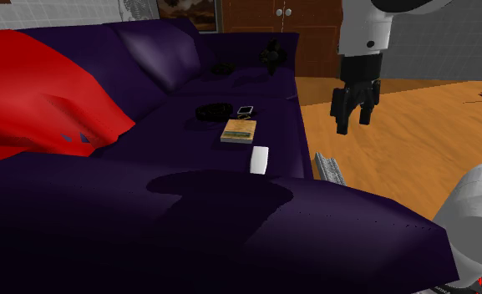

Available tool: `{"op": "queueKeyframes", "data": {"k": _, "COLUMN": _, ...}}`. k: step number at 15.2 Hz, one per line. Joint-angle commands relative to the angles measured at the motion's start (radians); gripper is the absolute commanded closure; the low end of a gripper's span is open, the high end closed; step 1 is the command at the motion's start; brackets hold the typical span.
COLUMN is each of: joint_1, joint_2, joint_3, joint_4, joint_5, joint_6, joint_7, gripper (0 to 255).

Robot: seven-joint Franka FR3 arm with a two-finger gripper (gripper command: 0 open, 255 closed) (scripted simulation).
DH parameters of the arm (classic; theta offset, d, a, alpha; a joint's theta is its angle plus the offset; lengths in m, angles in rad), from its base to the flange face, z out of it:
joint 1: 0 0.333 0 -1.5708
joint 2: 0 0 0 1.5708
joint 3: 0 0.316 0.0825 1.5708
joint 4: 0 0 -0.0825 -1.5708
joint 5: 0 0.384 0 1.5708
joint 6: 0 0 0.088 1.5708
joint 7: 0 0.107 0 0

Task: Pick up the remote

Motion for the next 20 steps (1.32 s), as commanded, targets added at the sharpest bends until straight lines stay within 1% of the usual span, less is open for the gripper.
{"op": "queueKeyframes", "data": {"k": 1, "joint_1": 0.000, "joint_2": 0.000, "joint_3": 0.000, "joint_4": 0.000, "joint_5": 0.000, "joint_6": 0.000, "joint_7": 0.000, "gripper": 0}}
{"op": "queueKeyframes", "data": {"k": 6, "joint_1": -0.027, "joint_2": 0.099, "joint_3": 0.073, "joint_4": -0.045, "joint_5": 0.047, "joint_6": 0.191, "joint_7": 0.148, "gripper": 0}}
{"op": "queueKeyframes", "data": {"k": 11, "joint_1": -0.056, "joint_2": 0.235, "joint_3": 0.139, "joint_4": -0.052, "joint_5": 0.068, "joint_6": 0.379, "joint_7": 0.294, "gripper": 0}}
{"op": "queueKeyframes", "data": {"k": 16, "joint_1": -0.092, "joint_2": 0.398, "joint_3": 0.196, "joint_4": -0.022, "joint_5": 0.058, "joint_6": 0.555, "joint_7": 0.444, "gripper": 0}}
{"op": "queueKeyframes", "data": {"k": 20, "joint_1": -0.121, "joint_2": 0.539, "joint_3": 0.229, "joint_4": 0.028, "joint_5": 0.021, "joint_6": 0.678, "joint_7": 0.572, "gripper": 0}}
